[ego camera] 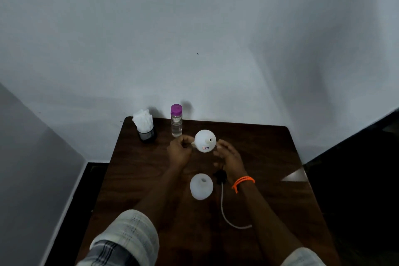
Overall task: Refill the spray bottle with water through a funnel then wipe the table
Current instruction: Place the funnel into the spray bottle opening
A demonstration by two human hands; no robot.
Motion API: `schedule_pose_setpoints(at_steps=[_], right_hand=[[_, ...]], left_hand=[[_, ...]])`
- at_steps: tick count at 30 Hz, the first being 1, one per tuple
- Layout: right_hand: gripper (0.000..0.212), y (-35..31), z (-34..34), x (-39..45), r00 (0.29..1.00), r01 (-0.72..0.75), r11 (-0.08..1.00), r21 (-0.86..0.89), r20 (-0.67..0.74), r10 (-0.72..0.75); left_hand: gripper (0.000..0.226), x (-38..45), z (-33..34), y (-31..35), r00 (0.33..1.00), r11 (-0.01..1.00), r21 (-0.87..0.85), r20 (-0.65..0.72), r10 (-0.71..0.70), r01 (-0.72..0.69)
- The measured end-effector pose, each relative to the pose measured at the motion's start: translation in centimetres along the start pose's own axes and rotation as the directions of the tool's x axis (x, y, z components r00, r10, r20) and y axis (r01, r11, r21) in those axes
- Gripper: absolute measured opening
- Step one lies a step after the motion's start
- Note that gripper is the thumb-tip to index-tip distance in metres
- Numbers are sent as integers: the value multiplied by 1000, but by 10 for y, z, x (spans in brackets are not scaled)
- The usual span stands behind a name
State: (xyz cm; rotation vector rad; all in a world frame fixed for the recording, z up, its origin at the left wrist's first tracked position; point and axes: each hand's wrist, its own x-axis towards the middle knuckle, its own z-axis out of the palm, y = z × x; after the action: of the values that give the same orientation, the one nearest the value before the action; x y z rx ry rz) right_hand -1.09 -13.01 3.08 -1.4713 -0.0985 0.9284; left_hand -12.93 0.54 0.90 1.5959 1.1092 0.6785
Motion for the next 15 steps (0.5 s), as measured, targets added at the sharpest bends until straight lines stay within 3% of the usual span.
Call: schedule_pose_setpoints(at_steps=[10, 15], right_hand=[[31, -21, -5, -30, 999, -4, 998, -56, -52, 1], [10, -22, -7, -38, 998, 22, 996, -92, -52, -27]], left_hand=[[21, -33, -32, 16, 990, 990, -103, 86, 109, -100], [22, -44, -37, 18, 975, 972, -223, 191, 117, -73]])
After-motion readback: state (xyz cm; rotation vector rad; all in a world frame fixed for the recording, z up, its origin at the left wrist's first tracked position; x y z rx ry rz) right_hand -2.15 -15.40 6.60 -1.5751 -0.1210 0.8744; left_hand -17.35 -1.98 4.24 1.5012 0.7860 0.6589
